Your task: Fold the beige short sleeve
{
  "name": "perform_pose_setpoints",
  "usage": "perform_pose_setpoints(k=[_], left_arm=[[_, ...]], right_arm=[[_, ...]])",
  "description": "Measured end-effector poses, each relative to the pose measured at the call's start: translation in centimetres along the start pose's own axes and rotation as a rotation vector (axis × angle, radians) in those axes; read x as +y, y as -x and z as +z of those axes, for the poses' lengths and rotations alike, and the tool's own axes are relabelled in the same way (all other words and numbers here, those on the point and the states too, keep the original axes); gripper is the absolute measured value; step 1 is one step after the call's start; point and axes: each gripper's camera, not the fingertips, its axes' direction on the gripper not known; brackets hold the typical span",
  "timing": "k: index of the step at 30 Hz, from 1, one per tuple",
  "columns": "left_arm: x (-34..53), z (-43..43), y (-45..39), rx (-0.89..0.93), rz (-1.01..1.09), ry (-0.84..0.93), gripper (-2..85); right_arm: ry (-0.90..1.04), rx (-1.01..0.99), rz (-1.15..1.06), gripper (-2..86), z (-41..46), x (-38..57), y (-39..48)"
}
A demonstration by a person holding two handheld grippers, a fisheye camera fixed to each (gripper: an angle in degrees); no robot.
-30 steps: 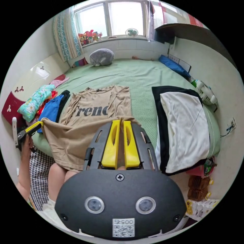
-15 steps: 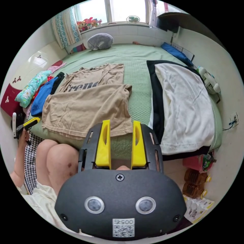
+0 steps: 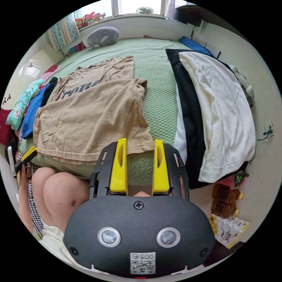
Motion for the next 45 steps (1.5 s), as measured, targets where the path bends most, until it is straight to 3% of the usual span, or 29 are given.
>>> perform_pose_setpoints(k=[7,13,22,31,38,45], left_arm=[[0.6,-2.3,-0.5,-0.019,-0.014,0.004,14.6],[1.8,-5.6,-2.1,-0.028,0.027,-0.011,5.0],[4.7,-16.6,-3.4,0.065,0.1,-0.153,4.3],[8.7,-28.5,-4.7,0.038,0.209,-0.185,4.2],[13.7,-33.7,-6.0,-0.075,0.288,-0.103,4.3],[18.8,-37.3,-6.1,0.042,0.224,-0.052,4.2]], right_arm=[[-0.006,-0.002,0.021,9.4,-1.2,1.1,0.0],[-0.043,0.004,-0.046,-0.5,-2.8,3.7,0.8],[-0.144,-0.173,-0.031,-1.0,-11.5,9.6,-0.3],[-0.193,-0.172,-0.078,-1.1,-21.8,16.4,-0.6],[-0.196,-0.139,-0.085,-1.1,-25.9,21.6,-0.8],[-0.155,-0.154,-0.005,-1.1,-27.0,26.6,-1.9]])
